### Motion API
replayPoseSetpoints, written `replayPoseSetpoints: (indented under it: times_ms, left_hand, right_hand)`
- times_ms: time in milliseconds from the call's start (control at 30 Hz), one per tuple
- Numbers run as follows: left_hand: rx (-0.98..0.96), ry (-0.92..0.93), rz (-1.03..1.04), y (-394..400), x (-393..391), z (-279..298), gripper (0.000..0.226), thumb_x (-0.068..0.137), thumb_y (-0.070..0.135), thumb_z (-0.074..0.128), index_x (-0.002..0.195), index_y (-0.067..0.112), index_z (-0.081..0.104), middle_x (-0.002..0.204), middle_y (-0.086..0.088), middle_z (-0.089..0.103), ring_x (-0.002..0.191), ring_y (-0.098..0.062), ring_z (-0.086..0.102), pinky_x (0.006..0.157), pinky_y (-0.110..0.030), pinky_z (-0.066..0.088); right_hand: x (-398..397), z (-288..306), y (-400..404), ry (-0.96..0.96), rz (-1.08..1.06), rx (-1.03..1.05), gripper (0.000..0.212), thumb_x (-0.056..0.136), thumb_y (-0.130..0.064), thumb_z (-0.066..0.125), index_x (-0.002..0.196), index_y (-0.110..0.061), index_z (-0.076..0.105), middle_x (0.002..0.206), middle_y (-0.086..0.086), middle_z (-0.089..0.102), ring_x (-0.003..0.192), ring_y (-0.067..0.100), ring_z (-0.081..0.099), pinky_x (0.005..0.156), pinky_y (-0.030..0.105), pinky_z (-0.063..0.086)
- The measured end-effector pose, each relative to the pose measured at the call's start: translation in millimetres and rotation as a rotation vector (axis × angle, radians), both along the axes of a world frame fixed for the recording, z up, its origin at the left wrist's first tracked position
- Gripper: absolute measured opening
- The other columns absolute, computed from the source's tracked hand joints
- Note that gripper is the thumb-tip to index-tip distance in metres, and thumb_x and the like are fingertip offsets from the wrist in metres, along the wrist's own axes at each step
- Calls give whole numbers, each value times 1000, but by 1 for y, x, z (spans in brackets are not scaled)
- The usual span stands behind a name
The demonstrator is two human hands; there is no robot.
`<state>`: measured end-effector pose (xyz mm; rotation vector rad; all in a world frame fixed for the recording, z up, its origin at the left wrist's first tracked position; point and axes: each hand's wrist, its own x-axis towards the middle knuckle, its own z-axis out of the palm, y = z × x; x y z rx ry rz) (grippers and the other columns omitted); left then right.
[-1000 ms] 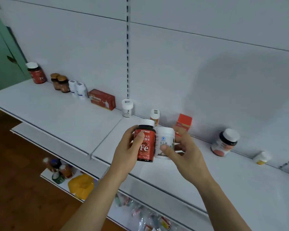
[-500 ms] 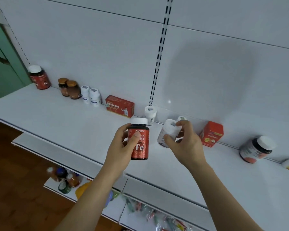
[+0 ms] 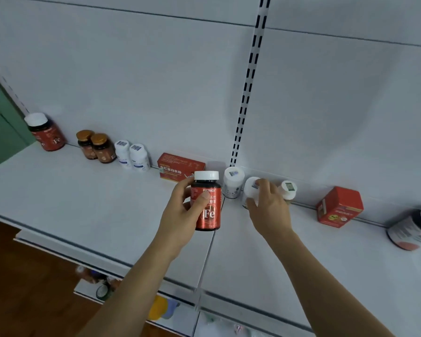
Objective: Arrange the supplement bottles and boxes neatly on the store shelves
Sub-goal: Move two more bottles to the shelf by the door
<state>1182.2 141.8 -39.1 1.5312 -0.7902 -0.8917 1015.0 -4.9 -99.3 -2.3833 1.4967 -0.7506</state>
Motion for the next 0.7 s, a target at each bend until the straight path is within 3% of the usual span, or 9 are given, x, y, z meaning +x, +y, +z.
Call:
replayPoseSetpoints:
  times_ms: [167,300,467,700]
  left_hand:
    - [-28,22,-60,-12,24,-3,43,93,36,65,132,42,50,120,17,64,105,-3,66,80,-19,52]
    - [-37,46,-139,-11,45,-5,43,92,35,66,132,41,51,114,18,65,103,-2,67,81,-23,54]
    - [-45,50,-203,-7,68,-6,45,92,36,67,133,39,50,120,18,64,101,3,66,77,-17,51]
    - [-55,39,-256,-3,85,-8,49,90,39,68,135,40,48,125,18,62,108,-3,65,90,-27,53]
  right_hand:
    - [10,-1,-2,68,-81,-47,40,85,-14,73,121,-9,57,115,15,57,84,38,61,58,42,51]
    - [19,1,0,66,-151,-32,38,87,-13,70,122,-10,58,118,15,56,87,38,59,59,40,48]
    - [27,2,1,72,-210,-20,38,90,-16,68,126,-11,57,122,15,56,91,39,60,62,40,46]
    - [29,9,7,114,-241,-43,45,88,-13,67,130,-14,53,130,15,50,93,40,60,61,40,48]
